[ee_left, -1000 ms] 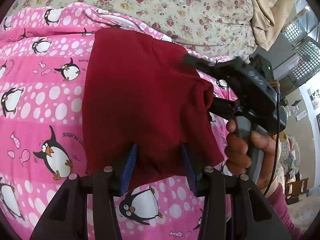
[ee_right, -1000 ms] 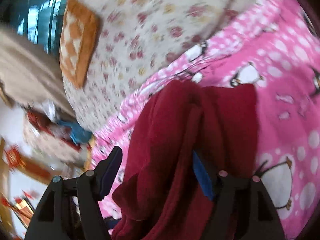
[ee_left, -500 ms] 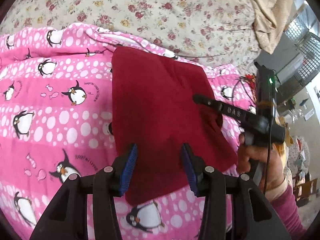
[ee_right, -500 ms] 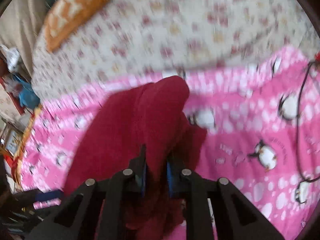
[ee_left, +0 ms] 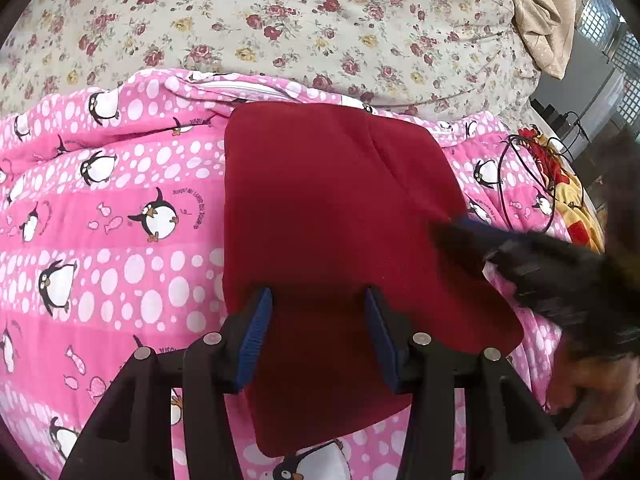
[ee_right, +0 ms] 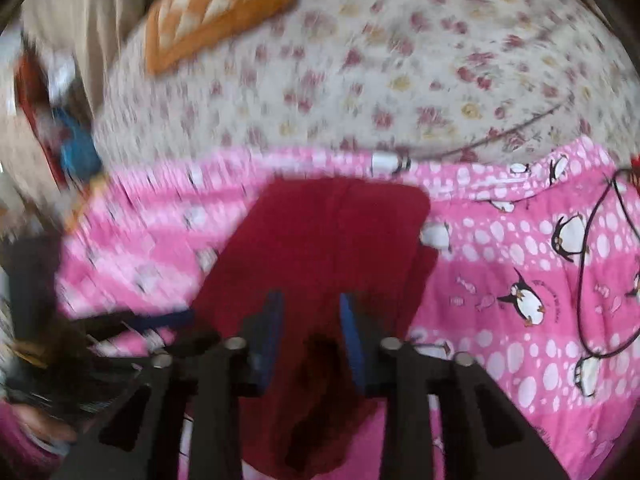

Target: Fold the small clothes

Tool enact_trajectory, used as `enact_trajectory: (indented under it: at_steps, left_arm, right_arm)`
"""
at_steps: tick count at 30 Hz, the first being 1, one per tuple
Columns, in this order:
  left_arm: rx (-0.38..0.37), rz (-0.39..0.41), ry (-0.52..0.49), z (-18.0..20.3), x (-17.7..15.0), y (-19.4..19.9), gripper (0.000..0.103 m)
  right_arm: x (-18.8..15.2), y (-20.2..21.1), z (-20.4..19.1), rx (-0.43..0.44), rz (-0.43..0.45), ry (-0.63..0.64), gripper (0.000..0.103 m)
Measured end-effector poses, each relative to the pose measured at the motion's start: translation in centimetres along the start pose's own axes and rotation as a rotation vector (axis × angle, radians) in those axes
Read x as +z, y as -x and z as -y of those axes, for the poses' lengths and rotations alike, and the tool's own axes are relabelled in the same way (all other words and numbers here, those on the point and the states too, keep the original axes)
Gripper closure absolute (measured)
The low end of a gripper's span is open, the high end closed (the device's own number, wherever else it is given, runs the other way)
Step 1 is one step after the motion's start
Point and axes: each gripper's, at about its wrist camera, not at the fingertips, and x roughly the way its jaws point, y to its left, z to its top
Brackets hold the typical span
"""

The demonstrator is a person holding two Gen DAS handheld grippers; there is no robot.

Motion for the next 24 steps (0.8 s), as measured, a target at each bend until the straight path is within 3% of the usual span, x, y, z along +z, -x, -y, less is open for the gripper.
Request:
enact_trajectory:
  at_steps: [2, 5, 9, 15, 19, 22, 24]
  left_arm:
    - [-0.017, 0.007, 0.007, -0.2, -0.2, 0.0, 0.065]
    - [0.009, 0.008, -0.014, 0.1, -0.4, 0.1, 0.065]
    - [0.057, 0.038, -0.017, 0.4, 0.2, 1.1, 0.065]
    - [0.086, 0.064, -0.015, 0.1, 1.8, 0.8, 0.065]
    - [0.110, 0.085, -0.034, 0.1, 2.2, 0.1, 0.065]
    - [0.113, 0.069, -0.030, -0.1, 2.2, -0.8, 0.065]
    - [0.118, 0.075, -0.027, -0.3, 2.1, -1.2, 0.064]
  right_arm:
    - [-1.5, -2.0, 0.7, -0.110, -0.070, -0.003, 0.080]
    - [-2.7, -1.8, 1.5, -0.085, -0.037, -0.014, 0.080]
    - [-1.7, -0.1, 0.9, -0.081, -0.032, -0.036, 0.080]
    - [-1.3, 2.3, -1.3, -0.091, 0.047, -0.001, 0.064]
    - [-1.7, 1.9, -1.9, -0.114, 0.028, 0.020, 0.062]
    - [-2.5, 0.3, -1.5, -0.176, -0.022, 0.042, 0.062]
    - [-3.2, -0.7, -0.8, -0.165, -0.061, 0.024, 0.061]
